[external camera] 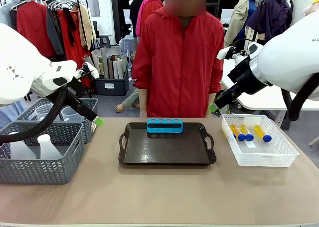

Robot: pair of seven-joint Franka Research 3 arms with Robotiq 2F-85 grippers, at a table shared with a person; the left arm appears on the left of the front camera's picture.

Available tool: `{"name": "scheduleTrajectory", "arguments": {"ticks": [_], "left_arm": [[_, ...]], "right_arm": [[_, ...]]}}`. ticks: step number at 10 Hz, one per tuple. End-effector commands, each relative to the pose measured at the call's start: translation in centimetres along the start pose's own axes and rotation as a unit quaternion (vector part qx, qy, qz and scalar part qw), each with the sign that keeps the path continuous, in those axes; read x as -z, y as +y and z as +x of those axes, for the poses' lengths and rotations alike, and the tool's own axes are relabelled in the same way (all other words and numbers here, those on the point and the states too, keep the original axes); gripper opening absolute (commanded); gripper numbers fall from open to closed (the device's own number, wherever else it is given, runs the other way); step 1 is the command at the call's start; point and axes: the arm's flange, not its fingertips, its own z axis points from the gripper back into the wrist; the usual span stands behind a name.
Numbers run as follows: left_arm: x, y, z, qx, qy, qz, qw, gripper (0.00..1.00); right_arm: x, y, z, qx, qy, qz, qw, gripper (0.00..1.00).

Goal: Prepare the laboratory tools.
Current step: Pick up one Small flask and place it on the Handle tray.

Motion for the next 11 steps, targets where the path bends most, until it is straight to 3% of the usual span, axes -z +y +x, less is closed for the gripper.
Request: {"name": "scheduleTrajectory", "arguments": {"ticks": [1,5,6,9,11], "left_arm": [[0.5,-0.1,0.0,0.002,0.004,-0.004,1.000,1.00],[0.5,-0.3,0.1,0.004,0.006,0.000,1.000,1.00],[-0.6,-0.5,0.7,0.016,-0.001,0.000,1.000,1.00],[-5.0,-0.5,4.1,0.060,-0.020,0.017,0.998,1.00],[-7.9,0.1,5.2,0.077,-0.030,0.020,0.996,1.00]], "right_arm": [[0.2,0.2,0.1,0.000,0.008,0.007,1.000,1.00],[0.3,0.2,0.0,-0.002,0.005,0.002,1.000,1.00],[0.1,1.4,0.3,-0.015,0.014,0.039,0.999,1.00],[-3.4,2.6,4.0,-0.024,0.011,0.078,0.997,1.00],[-6.4,1.5,6.6,-0.020,-0.015,0.067,0.997,1.00]]}}
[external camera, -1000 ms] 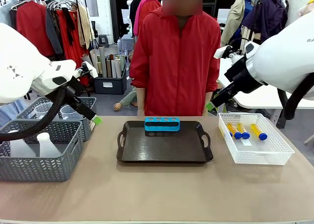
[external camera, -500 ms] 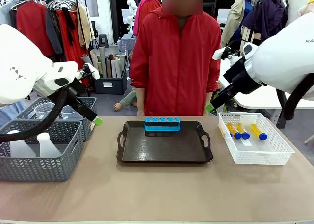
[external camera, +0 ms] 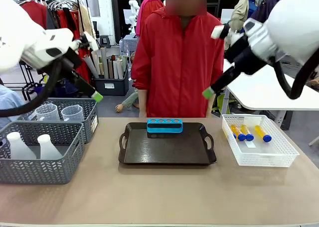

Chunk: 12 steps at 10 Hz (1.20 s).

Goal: Prepare the laboratory tools.
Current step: Pick up one Small flask and place it on the Handle tray.

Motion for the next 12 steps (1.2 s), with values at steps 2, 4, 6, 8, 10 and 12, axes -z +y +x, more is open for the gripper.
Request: {"name": "scheduleTrajectory", "arguments": {"ticks": [2,4,6,8,10,12], "left_arm": [[-2.9,2.4,0.5,0.022,-0.013,-0.004,1.000,1.00],[-5.7,4.1,0.2,0.017,-0.051,0.011,0.998,1.00],[-6.7,5.1,-0.7,0.015,-0.072,0.023,0.997,1.00],[-6.8,5.8,-1.3,0.014,-0.084,0.028,0.996,1.00],[-6.8,5.8,-1.3,0.015,-0.085,0.031,0.996,1.00],[-6.5,5.8,-1.3,0.013,-0.086,0.033,0.996,1.00]], "right_arm": [[-3.8,-2.0,2.7,-0.009,-0.041,-0.008,0.999,1.00],[-6.1,-3.8,2.8,-0.008,-0.057,-0.011,0.998,1.00],[-7.0,-5.4,2.0,-0.024,-0.067,-0.024,0.997,1.00],[-7.7,-7.2,0.9,-0.024,-0.077,-0.019,0.997,1.00],[-8.4,-8.2,0.2,-0.026,-0.082,-0.017,0.996,1.00],[-8.3,-8.6,-0.3,-0.018,-0.077,-0.016,0.997,1.00]]}}
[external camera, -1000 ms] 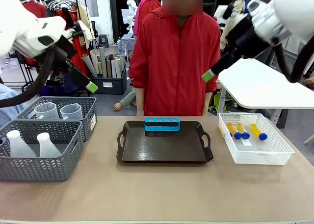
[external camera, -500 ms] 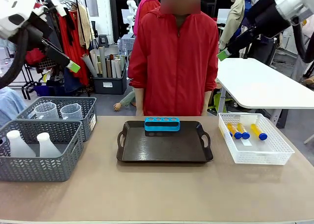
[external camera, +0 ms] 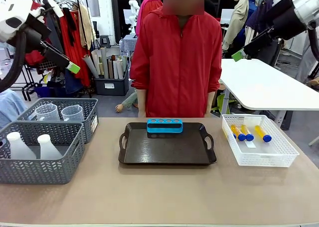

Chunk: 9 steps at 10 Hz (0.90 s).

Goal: Prepare the laboratory tools.
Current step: Pick up one Small flask and place it on the Handle tray.

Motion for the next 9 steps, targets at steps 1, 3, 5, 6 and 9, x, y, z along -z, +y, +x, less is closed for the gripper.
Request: {"name": "scheduleTrajectory", "arguments": {"ticks": [1,3,5,6,9], "left_arm": [[0.54,0.10,-0.49,0.005,-0.014,0.000,1.000,1.00],[0.62,0.21,-0.71,0.003,-0.008,0.011,1.000,1.00],[0.26,0.05,-0.01,0.000,0.000,0.003,1.000,1.00],[0.26,0.05,-0.01,0.000,0.000,0.003,1.000,1.00],[0.26,0.05,-0.01,0.000,0.000,0.003,1.000,1.00]], "right_arm": [[0.23,-0.50,-0.21,-0.009,-0.001,0.013,1.000,1.00],[0.13,-0.30,-0.08,-0.003,-0.012,0.012,1.000,1.00],[0.23,-0.19,-0.28,0.002,0.006,0.003,1.000,1.00],[0.23,-0.19,-0.28,0.002,0.006,0.003,1.000,1.00],[0.23,-0.19,-0.28,0.002,0.006,0.003,1.000,1.00]]}}
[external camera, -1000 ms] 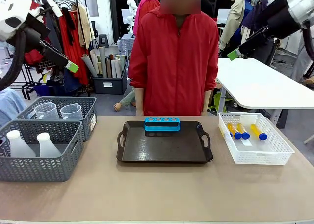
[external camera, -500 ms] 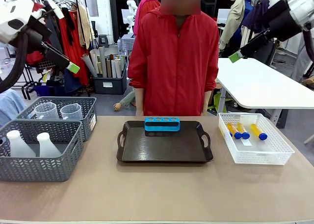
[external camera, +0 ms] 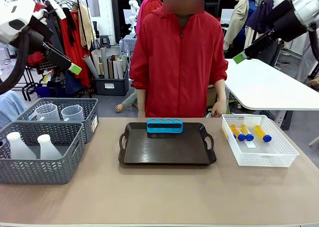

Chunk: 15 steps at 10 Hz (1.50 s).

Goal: Prepare the laboratory tools.
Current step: Pick up one Small flask and place it on the Handle tray.

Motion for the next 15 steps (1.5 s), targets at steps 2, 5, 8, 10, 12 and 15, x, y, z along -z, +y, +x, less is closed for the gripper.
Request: {"name": "scheduleTrajectory", "arguments": {"ticks": [2,5,8,10,12,15], "left_arm": [[-0.2,0.1,0.0,-0.001,-0.001,-0.001,1.000,1.00],[-0.2,0.1,0.0,-0.001,-0.001,-0.001,1.000,1.00],[-0.4,0.7,0.1,-0.031,0.027,0.036,0.999,1.00],[-1.2,2.2,0.3,-0.073,0.077,0.099,0.989,1.00],[-1.0,3.3,-0.3,-0.118,0.147,0.148,0.971,1.00],[0.4,2.0,-2.8,-0.205,0.223,0.169,0.938,1.00]], "right_arm": [[0.0,-0.1,0.0,-0.001,-0.004,0.006,1.000,1.00],[0.0,-0.1,0.0,-0.001,-0.004,0.006,1.000,1.00],[0.0,-0.1,0.0,-0.001,-0.004,0.006,1.000,1.00],[0.0,-0.1,0.0,-0.001,-0.004,0.006,1.000,1.00],[0.0,-0.1,0.0,-0.001,-0.004,0.006,1.000,1.00],[0.0,-0.1,0.0,-0.001,-0.004,0.006,1.000,1.00]]}}
